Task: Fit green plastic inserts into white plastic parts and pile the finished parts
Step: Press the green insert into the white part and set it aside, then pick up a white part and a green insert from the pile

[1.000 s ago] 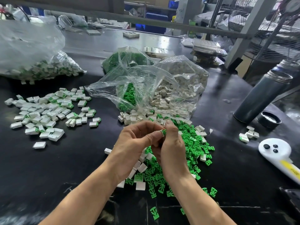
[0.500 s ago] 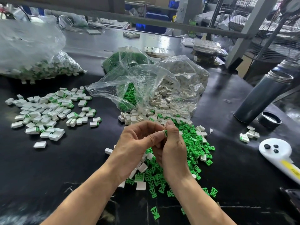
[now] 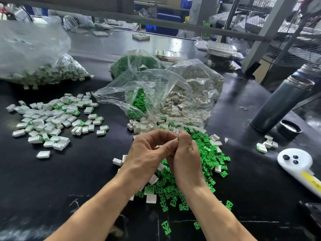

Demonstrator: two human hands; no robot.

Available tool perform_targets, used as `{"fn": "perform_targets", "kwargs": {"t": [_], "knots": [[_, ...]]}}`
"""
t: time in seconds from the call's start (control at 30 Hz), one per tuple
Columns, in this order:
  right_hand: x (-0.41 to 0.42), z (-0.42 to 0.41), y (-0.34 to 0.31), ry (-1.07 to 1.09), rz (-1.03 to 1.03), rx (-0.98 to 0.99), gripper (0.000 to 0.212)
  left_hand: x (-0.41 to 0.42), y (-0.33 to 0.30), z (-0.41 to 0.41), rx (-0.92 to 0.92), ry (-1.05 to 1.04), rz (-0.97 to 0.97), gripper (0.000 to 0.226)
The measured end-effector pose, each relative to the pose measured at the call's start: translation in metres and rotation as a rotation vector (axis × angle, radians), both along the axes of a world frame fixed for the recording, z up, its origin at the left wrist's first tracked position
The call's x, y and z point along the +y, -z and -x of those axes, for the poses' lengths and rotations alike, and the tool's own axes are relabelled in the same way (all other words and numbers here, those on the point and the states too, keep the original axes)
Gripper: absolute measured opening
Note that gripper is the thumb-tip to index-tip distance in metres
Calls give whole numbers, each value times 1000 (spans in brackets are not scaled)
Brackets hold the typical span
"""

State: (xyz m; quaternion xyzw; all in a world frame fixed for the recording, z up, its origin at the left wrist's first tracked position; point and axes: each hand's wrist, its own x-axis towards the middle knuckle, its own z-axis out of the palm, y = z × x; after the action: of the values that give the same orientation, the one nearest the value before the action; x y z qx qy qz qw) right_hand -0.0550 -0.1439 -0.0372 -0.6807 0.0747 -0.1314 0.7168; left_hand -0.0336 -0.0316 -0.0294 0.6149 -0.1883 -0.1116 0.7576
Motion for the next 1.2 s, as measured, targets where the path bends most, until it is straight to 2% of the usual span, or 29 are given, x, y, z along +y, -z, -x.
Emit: {"fn": "perform_targets", "kwargs": {"t": [0.37, 0.6, 0.73, 0.87, 0.97, 1.07, 1.2], "knots": [[2, -4, 5, 51, -62, 12, 48, -1, -1, 1, 21, -32, 4, 17], [-1, -3, 3, 31, -28, 12, 52, -2, -1, 1, 17, -40, 10, 18], [-2, 2, -3, -37, 32, -16, 63, 0, -1, 0, -5, -40, -5, 13], [-10, 5, -5, 25, 203, -131, 49, 7, -3, -5, -23, -126, -46, 16], [-18, 7, -8, 47, 284, -188, 27, 11, -3, -8, -40, -207, -115, 17], [-21, 7, -8, 28, 342, -165, 7, 13, -4, -9, -47, -216, -128, 11], [-19, 7, -6, 51, 366, -133, 5, 13, -3, -7, -65, -223, -170, 18]]}}
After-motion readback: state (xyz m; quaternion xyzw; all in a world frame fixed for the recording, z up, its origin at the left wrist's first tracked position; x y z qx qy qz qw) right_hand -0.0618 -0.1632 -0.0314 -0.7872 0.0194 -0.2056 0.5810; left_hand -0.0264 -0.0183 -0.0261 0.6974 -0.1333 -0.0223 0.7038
